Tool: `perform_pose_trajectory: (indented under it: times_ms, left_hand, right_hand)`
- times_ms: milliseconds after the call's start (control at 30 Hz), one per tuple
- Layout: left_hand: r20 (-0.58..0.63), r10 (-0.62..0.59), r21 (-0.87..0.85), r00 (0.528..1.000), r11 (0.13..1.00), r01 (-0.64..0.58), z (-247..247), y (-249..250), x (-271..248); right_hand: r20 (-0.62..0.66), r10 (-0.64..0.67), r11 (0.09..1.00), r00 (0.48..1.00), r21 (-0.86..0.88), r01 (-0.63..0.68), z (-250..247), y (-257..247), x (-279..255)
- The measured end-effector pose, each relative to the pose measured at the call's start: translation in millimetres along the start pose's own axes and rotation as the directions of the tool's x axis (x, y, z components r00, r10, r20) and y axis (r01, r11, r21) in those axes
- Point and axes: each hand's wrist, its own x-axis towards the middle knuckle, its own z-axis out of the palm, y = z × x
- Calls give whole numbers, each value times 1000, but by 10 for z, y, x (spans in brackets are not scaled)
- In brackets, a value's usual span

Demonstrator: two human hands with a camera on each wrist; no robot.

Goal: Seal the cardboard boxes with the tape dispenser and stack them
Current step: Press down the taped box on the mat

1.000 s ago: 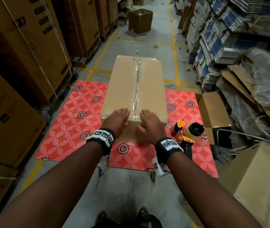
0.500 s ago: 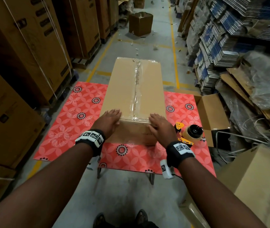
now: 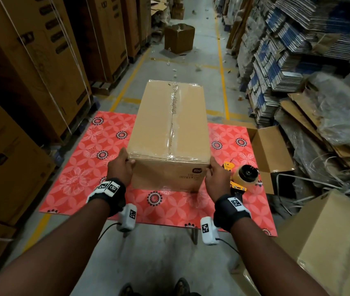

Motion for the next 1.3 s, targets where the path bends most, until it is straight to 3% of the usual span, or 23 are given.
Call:
perform_pose_trajectory:
  times_ms: [67,167,267,333,400,467,533,600,700,867,933,1033,1133,1300]
  left_hand:
    - [-1,-95,17,996,995,95,40,-28,-66]
    - [68,-61,135,996,989,51,26,-105,-163]
    - [51,-1,182,999,983,-8,-76,-105,-206]
    - [81,149,221,985,961,-164,-66,24,-185]
    - [253,267,286,930,898,-336,36,241,-190]
    - [401,334,358,853,800,-482,157,404,-209]
    - [442,365,393,820,743,-542,203,383,-201]
    - [409,356,406,840,753,-517,121,271,-183]
    - [363,308,421,879,788,-450,-32,141,-146]
    - [283,247,327,927,884,-335,-77,333,-13]
    - [254,164,278,953,931,-234,-94,440,45]
    - [272,27,317,962,941,-116,-142,540,194]
    - [306,-36,405,951,909,-96,-164,577,417]
    - [333,-70,515,940,849,-119,-142,548,868]
  right_hand:
    - [15,11,996,1000,-92,-9,16,-40,-11]
    - [41,25,979,999,-204,-16,-30,-128,-18]
    - [86,-146,909,985,-380,168,-85,-250,-41]
    - [218,-239,879,946,-365,306,-32,-404,-59]
    - [384,-265,868,885,-304,392,90,-580,-89]
    - [508,-263,825,820,-323,464,216,-680,-127]
    - [544,-271,770,794,-373,518,251,-601,-142]
    - [486,-291,765,824,-400,506,132,-404,-118]
    - [397,-223,836,890,-392,384,-133,-67,-27]
    - [281,-220,906,934,-296,303,-354,51,244]
    - [240,-222,922,945,-262,283,-383,2,373]
    - [261,-149,958,954,-200,204,-397,-75,622]
    - [335,28,987,942,-160,28,-375,-111,923]
    - [394,58,978,917,-208,27,-315,-157,1446]
